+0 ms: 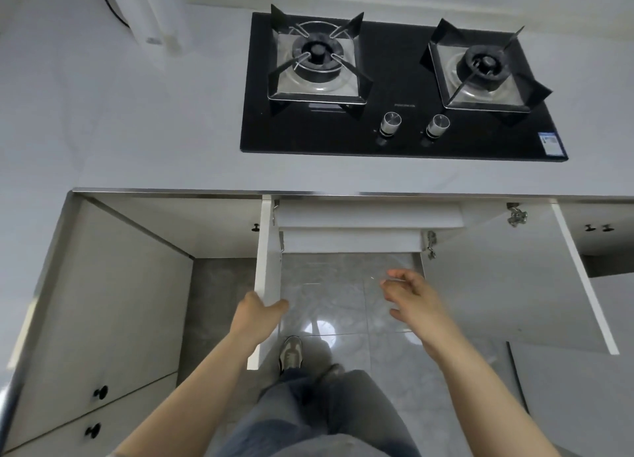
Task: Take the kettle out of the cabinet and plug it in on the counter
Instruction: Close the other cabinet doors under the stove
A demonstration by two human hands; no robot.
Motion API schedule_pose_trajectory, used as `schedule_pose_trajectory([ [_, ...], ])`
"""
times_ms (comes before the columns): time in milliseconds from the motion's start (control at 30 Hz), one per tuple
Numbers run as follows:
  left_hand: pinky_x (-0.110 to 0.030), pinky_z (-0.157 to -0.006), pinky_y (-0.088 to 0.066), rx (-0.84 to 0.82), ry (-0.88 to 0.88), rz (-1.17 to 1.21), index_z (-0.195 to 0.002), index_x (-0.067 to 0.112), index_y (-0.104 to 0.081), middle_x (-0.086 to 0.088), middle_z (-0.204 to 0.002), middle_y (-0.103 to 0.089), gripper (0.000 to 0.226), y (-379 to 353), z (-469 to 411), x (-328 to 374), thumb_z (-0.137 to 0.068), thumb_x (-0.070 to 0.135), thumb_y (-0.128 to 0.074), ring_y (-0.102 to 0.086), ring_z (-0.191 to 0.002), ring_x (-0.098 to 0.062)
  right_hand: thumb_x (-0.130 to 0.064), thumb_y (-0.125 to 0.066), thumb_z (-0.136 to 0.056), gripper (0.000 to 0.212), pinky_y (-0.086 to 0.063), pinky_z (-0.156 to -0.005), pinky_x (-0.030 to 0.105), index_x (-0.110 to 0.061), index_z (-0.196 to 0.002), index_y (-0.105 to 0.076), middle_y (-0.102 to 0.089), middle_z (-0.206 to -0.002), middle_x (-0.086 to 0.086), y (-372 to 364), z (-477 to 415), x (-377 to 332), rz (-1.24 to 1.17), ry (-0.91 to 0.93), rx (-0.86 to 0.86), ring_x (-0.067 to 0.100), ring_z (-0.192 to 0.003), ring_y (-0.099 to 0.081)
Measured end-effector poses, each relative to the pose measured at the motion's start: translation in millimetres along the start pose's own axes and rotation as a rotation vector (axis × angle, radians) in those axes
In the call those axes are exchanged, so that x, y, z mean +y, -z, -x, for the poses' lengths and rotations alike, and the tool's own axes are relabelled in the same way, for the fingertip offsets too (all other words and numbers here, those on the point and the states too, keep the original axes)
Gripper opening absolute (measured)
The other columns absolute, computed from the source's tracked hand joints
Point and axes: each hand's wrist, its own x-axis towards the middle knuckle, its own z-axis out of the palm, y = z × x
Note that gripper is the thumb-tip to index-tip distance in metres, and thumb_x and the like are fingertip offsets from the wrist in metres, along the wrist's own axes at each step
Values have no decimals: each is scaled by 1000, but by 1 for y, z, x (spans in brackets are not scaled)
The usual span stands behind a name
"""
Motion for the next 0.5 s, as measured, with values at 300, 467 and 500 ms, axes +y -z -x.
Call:
schedule_pose_trajectory([
  [300,-20,-49,-35,-50,65,-16,-113,3,-56,-2,-90,-63,59,-38,6,39,-76,48,-60,-57,-70,-12,-22,-60,-89,31,-44,-105,43,-17,-119,-54,-63,-115,4,32,-35,-9,-19,-14,-44,18,-108,-59],
  [467,-27,-60,-50,-46,109,82,-102,8,-62,-5,-93,-67,47,-67,10,75,-78,48,-62,-62,-77,-15,-21,-59,-90,27,-43,-105,43,-17,-116,-54,-62,-117,6,79,-58,-19,-30,2,-51,19,-109,-58],
  [500,-31,-67,-54,-50,116,102,-97,7,-64,-7,-91,-69,46,-72,10,84,-78,48,-63,-65,-78,-18,-21,-59,-90,26,-43,-105,43,-18,-115,-55,-63,-116,5,89,-62,-21,-30,9,-42,19,-109,-58],
])
